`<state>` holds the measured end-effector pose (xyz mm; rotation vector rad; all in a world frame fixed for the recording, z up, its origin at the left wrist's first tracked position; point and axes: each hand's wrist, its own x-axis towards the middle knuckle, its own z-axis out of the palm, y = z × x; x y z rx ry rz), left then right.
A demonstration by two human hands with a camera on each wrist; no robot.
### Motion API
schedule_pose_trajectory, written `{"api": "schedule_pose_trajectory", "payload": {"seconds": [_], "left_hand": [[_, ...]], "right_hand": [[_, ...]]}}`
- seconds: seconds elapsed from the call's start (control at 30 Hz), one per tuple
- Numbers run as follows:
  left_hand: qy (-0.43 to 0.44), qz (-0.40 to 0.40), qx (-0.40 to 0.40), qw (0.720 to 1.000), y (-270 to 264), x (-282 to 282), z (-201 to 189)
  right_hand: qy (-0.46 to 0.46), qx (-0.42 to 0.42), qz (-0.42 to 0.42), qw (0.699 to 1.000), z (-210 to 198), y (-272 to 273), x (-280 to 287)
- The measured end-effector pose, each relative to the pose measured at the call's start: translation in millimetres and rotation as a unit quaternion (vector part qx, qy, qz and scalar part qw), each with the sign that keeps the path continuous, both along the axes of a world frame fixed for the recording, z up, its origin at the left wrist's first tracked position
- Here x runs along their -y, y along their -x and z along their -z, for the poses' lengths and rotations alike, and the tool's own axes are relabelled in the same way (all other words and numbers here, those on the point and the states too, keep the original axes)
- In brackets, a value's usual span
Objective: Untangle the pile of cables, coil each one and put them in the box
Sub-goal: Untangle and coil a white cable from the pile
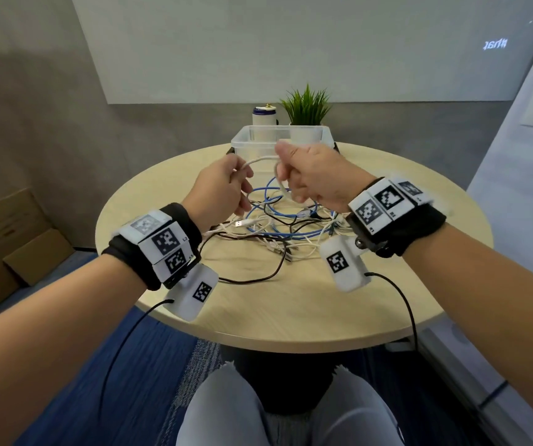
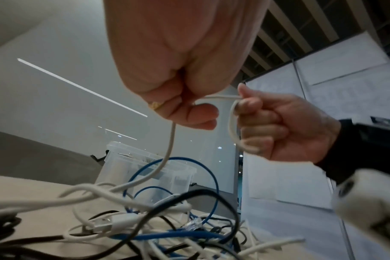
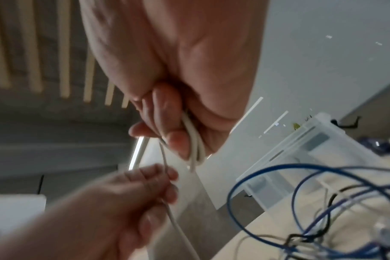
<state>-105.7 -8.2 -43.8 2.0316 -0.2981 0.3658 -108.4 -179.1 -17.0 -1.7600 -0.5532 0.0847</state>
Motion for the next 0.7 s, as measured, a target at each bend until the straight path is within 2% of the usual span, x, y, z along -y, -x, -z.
{"api": "schedule_pose_trajectory", "payload": {"seconds": [0.13,0.27,0.33,0.47,0.53,0.57,0.63,0.7], "left_hand": [[-0.069,0.028,-0.052,0.996,2.7,1.3,8.9],[-0.139,0.064,-0.089,0.984,7.4,7.7,17.7],[-0.151,0.078,-0.089,0.981,9.3,10.3,19.0],[-0.178,0.1,-0.102,0.974,11.2,11.8,17.2],[-0.201,0.113,-0.106,0.967,12.6,10.9,16.8],[-0.21,0.114,-0.108,0.965,13.3,10.5,16.8],[-0.218,0.101,-0.103,0.965,13.7,9.4,15.8],[-0.21,0.08,-0.071,0.972,13.0,8.4,12.9]], "right_hand": [[-0.157,-0.057,-0.017,0.986,-10.4,-4.6,4.0],[-0.294,-0.108,-0.052,0.948,-15.5,-7.5,5.2],[-0.325,-0.098,-0.034,0.94,-14.2,-9.0,3.6],[-0.326,-0.062,0.03,0.943,-7.9,-17.6,1.7],[-0.248,0.01,0.091,0.964,-2.7,-21.9,1.9],[-0.162,0.072,0.139,0.974,-0.4,-22.4,2.7],[0.027,0.184,0.2,0.962,3.7,-23.0,4.9],[0.169,0.228,0.193,0.939,6.6,-23.1,5.9]]}}
